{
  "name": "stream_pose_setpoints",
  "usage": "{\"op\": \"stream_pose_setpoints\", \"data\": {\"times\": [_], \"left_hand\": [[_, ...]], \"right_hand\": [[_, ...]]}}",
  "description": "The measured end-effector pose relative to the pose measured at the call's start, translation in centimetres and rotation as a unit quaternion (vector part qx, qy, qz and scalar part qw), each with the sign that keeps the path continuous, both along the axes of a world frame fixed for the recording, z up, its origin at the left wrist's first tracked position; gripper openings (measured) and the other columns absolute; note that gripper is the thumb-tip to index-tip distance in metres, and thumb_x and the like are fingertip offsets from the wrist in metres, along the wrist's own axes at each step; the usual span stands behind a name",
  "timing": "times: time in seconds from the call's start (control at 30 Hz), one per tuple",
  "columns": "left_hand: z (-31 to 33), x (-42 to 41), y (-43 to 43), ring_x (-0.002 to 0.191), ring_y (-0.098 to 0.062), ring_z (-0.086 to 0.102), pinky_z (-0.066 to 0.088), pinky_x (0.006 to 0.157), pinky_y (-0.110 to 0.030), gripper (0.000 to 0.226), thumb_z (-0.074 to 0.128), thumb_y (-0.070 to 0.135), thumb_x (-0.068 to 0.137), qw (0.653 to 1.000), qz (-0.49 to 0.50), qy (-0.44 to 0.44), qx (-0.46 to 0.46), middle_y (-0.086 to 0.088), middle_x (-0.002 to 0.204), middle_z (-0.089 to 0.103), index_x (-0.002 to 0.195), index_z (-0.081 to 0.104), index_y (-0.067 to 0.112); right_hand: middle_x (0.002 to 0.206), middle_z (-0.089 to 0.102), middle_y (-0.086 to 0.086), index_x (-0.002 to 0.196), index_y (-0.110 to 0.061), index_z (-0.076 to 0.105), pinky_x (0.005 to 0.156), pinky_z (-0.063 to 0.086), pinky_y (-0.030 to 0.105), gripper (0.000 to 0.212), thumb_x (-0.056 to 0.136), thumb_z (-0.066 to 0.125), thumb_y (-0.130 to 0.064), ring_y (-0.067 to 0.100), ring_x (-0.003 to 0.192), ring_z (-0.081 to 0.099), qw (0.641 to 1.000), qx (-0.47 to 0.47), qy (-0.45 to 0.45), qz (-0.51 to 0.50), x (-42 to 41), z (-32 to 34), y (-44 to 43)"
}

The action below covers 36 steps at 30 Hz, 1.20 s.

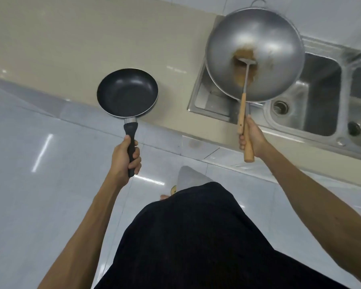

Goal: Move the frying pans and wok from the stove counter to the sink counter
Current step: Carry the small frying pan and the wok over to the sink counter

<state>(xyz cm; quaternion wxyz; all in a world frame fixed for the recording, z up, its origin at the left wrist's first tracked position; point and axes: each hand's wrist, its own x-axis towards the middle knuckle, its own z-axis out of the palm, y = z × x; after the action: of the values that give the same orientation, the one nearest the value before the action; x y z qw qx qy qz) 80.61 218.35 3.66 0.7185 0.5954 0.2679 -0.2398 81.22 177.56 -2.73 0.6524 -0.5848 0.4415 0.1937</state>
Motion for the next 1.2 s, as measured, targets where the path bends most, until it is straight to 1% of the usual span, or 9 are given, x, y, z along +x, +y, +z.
{"op": "stream_pose_setpoints", "data": {"times": [0.23,0.4,0.53,0.67,0.9,1.07,1.2], "left_hand": [[-1.8,9.8,-0.6,0.031,-0.010,0.026,0.030,0.030,-0.020,0.038,0.037,0.041,0.106,0.999,-0.051,0.013,-0.010,0.002,0.054,0.041,0.085,0.053,0.014],[-2.7,16.8,-1.1,0.030,-0.009,0.026,0.030,0.030,-0.020,0.038,0.038,0.041,0.106,0.996,-0.084,0.022,-0.018,0.003,0.052,0.041,0.084,0.052,0.014],[-3.5,21.7,-1.5,0.030,-0.009,0.026,0.029,0.030,-0.019,0.037,0.037,0.042,0.106,0.992,-0.123,0.024,-0.024,0.004,0.051,0.041,0.084,0.051,0.014],[-3.9,25.7,-2.0,0.029,-0.009,0.026,0.028,0.029,-0.019,0.037,0.036,0.041,0.106,0.984,-0.174,0.026,-0.017,0.005,0.051,0.040,0.083,0.050,0.016],[-4.4,30.8,-2.8,0.028,-0.008,0.026,0.028,0.030,-0.017,0.037,0.035,0.041,0.107,0.979,-0.201,0.028,-0.019,0.005,0.049,0.041,0.082,0.048,0.016],[-4.9,32.6,-3.0,0.028,-0.008,0.026,0.027,0.030,-0.017,0.037,0.035,0.040,0.107,0.979,-0.199,0.034,-0.025,0.005,0.048,0.040,0.084,0.049,0.015],[-5.2,33.4,-3.1,0.028,-0.009,0.026,0.028,0.030,-0.018,0.037,0.036,0.040,0.107,0.979,-0.202,0.033,-0.019,0.004,0.050,0.039,0.084,0.049,0.015]], "right_hand": [[0.055,0.054,0.005,0.073,-0.014,0.057,0.045,0.045,0.029,0.072,0.088,0.040,-0.082,0.017,0.042,0.047,0.999,-0.013,0.016,-0.038,0.5,-1.2,2.9],[0.058,0.059,0.005,0.073,-0.013,0.060,0.047,0.049,0.031,0.075,0.088,0.038,-0.083,0.017,0.045,0.053,0.998,-0.028,0.027,-0.043,1.4,-0.7,4.3],[0.061,0.060,0.006,0.074,-0.011,0.061,0.048,0.050,0.031,0.075,0.091,0.036,-0.080,0.018,0.048,0.055,0.996,-0.054,0.033,-0.056,1.9,-0.6,5.0],[0.060,0.059,0.007,0.072,-0.011,0.059,0.049,0.050,0.031,0.077,0.088,0.036,-0.084,0.019,0.049,0.054,0.993,-0.074,0.054,-0.069,2.5,-0.3,5.9],[0.055,0.053,0.004,0.069,-0.013,0.052,0.049,0.046,0.030,0.074,0.089,0.035,-0.082,0.018,0.046,0.049,0.991,-0.074,0.066,-0.084,4.3,0.7,6.8],[0.054,0.052,0.005,0.068,-0.012,0.051,0.048,0.045,0.030,0.074,0.089,0.035,-0.082,0.018,0.045,0.048,0.990,-0.088,0.074,-0.085,4.9,1.1,6.9],[0.058,0.052,0.007,0.070,-0.011,0.051,0.050,0.046,0.031,0.074,0.092,0.035,-0.080,0.019,0.047,0.049,0.989,-0.093,0.076,-0.082,5.4,1.5,7.0]]}}
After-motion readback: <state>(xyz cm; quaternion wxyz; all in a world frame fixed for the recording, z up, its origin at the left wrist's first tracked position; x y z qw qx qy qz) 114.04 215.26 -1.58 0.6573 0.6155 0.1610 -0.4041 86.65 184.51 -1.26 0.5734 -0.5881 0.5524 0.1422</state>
